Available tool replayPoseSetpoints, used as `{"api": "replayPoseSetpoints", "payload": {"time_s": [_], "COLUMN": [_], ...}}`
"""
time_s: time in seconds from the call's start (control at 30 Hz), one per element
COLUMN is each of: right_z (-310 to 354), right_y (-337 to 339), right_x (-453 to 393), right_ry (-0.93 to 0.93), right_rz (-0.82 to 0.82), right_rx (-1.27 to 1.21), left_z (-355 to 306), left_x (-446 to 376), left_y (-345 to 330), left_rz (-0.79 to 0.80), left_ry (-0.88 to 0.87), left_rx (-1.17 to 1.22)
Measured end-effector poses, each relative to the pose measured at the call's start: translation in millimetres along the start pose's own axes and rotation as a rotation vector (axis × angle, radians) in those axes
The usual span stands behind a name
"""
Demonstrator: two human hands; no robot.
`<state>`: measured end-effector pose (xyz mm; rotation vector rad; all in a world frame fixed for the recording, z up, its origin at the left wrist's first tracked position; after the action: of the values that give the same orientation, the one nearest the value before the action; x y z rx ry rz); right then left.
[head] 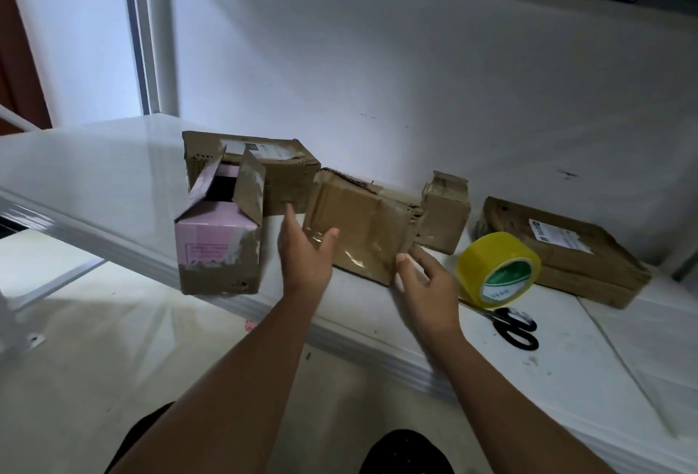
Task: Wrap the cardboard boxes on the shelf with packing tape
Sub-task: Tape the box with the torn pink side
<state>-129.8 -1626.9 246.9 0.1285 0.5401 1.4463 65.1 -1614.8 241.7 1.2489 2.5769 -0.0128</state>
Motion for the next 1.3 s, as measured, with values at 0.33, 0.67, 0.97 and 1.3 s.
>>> {"api": "replayPoseSetpoints", "payload": {"time_s": [0.33,0.67,0.97,1.3], "right_z": [24,14,1,29], "right_y": [-28,-29,-29,-10], "right_x": [-35,-62,-98,-74], "right_ry": [-0.017,-0.110,-0.220,0.053], "right_rz": [0.222,-0.211,-0.294,0.084], "right_rx": [-0.199,0.133,0.159,0.503], "left_z": [5,10,9,7], "left_x": [-6,-6,-7,-3], "left_y": [-5,-31,-36,-33], "left_rz": [0.000,0.326,0.316,0.350], "left_ry": [-0.057,-0.169,-0.191,-0.178], "left_rx": [-0.242,-0.435,-0.555,-0.574]}}
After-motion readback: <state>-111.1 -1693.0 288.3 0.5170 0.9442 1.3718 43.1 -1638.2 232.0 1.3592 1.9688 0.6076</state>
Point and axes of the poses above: each hand's wrist, its own x-axis away from the middle knuckle, its own y-axis out of the back of the hand, z = x × y, the point moved 5 cm from there along -x, towards the middle knuckle, and after that the axes turned 2 degrees about -y, right-handed, at the moved point
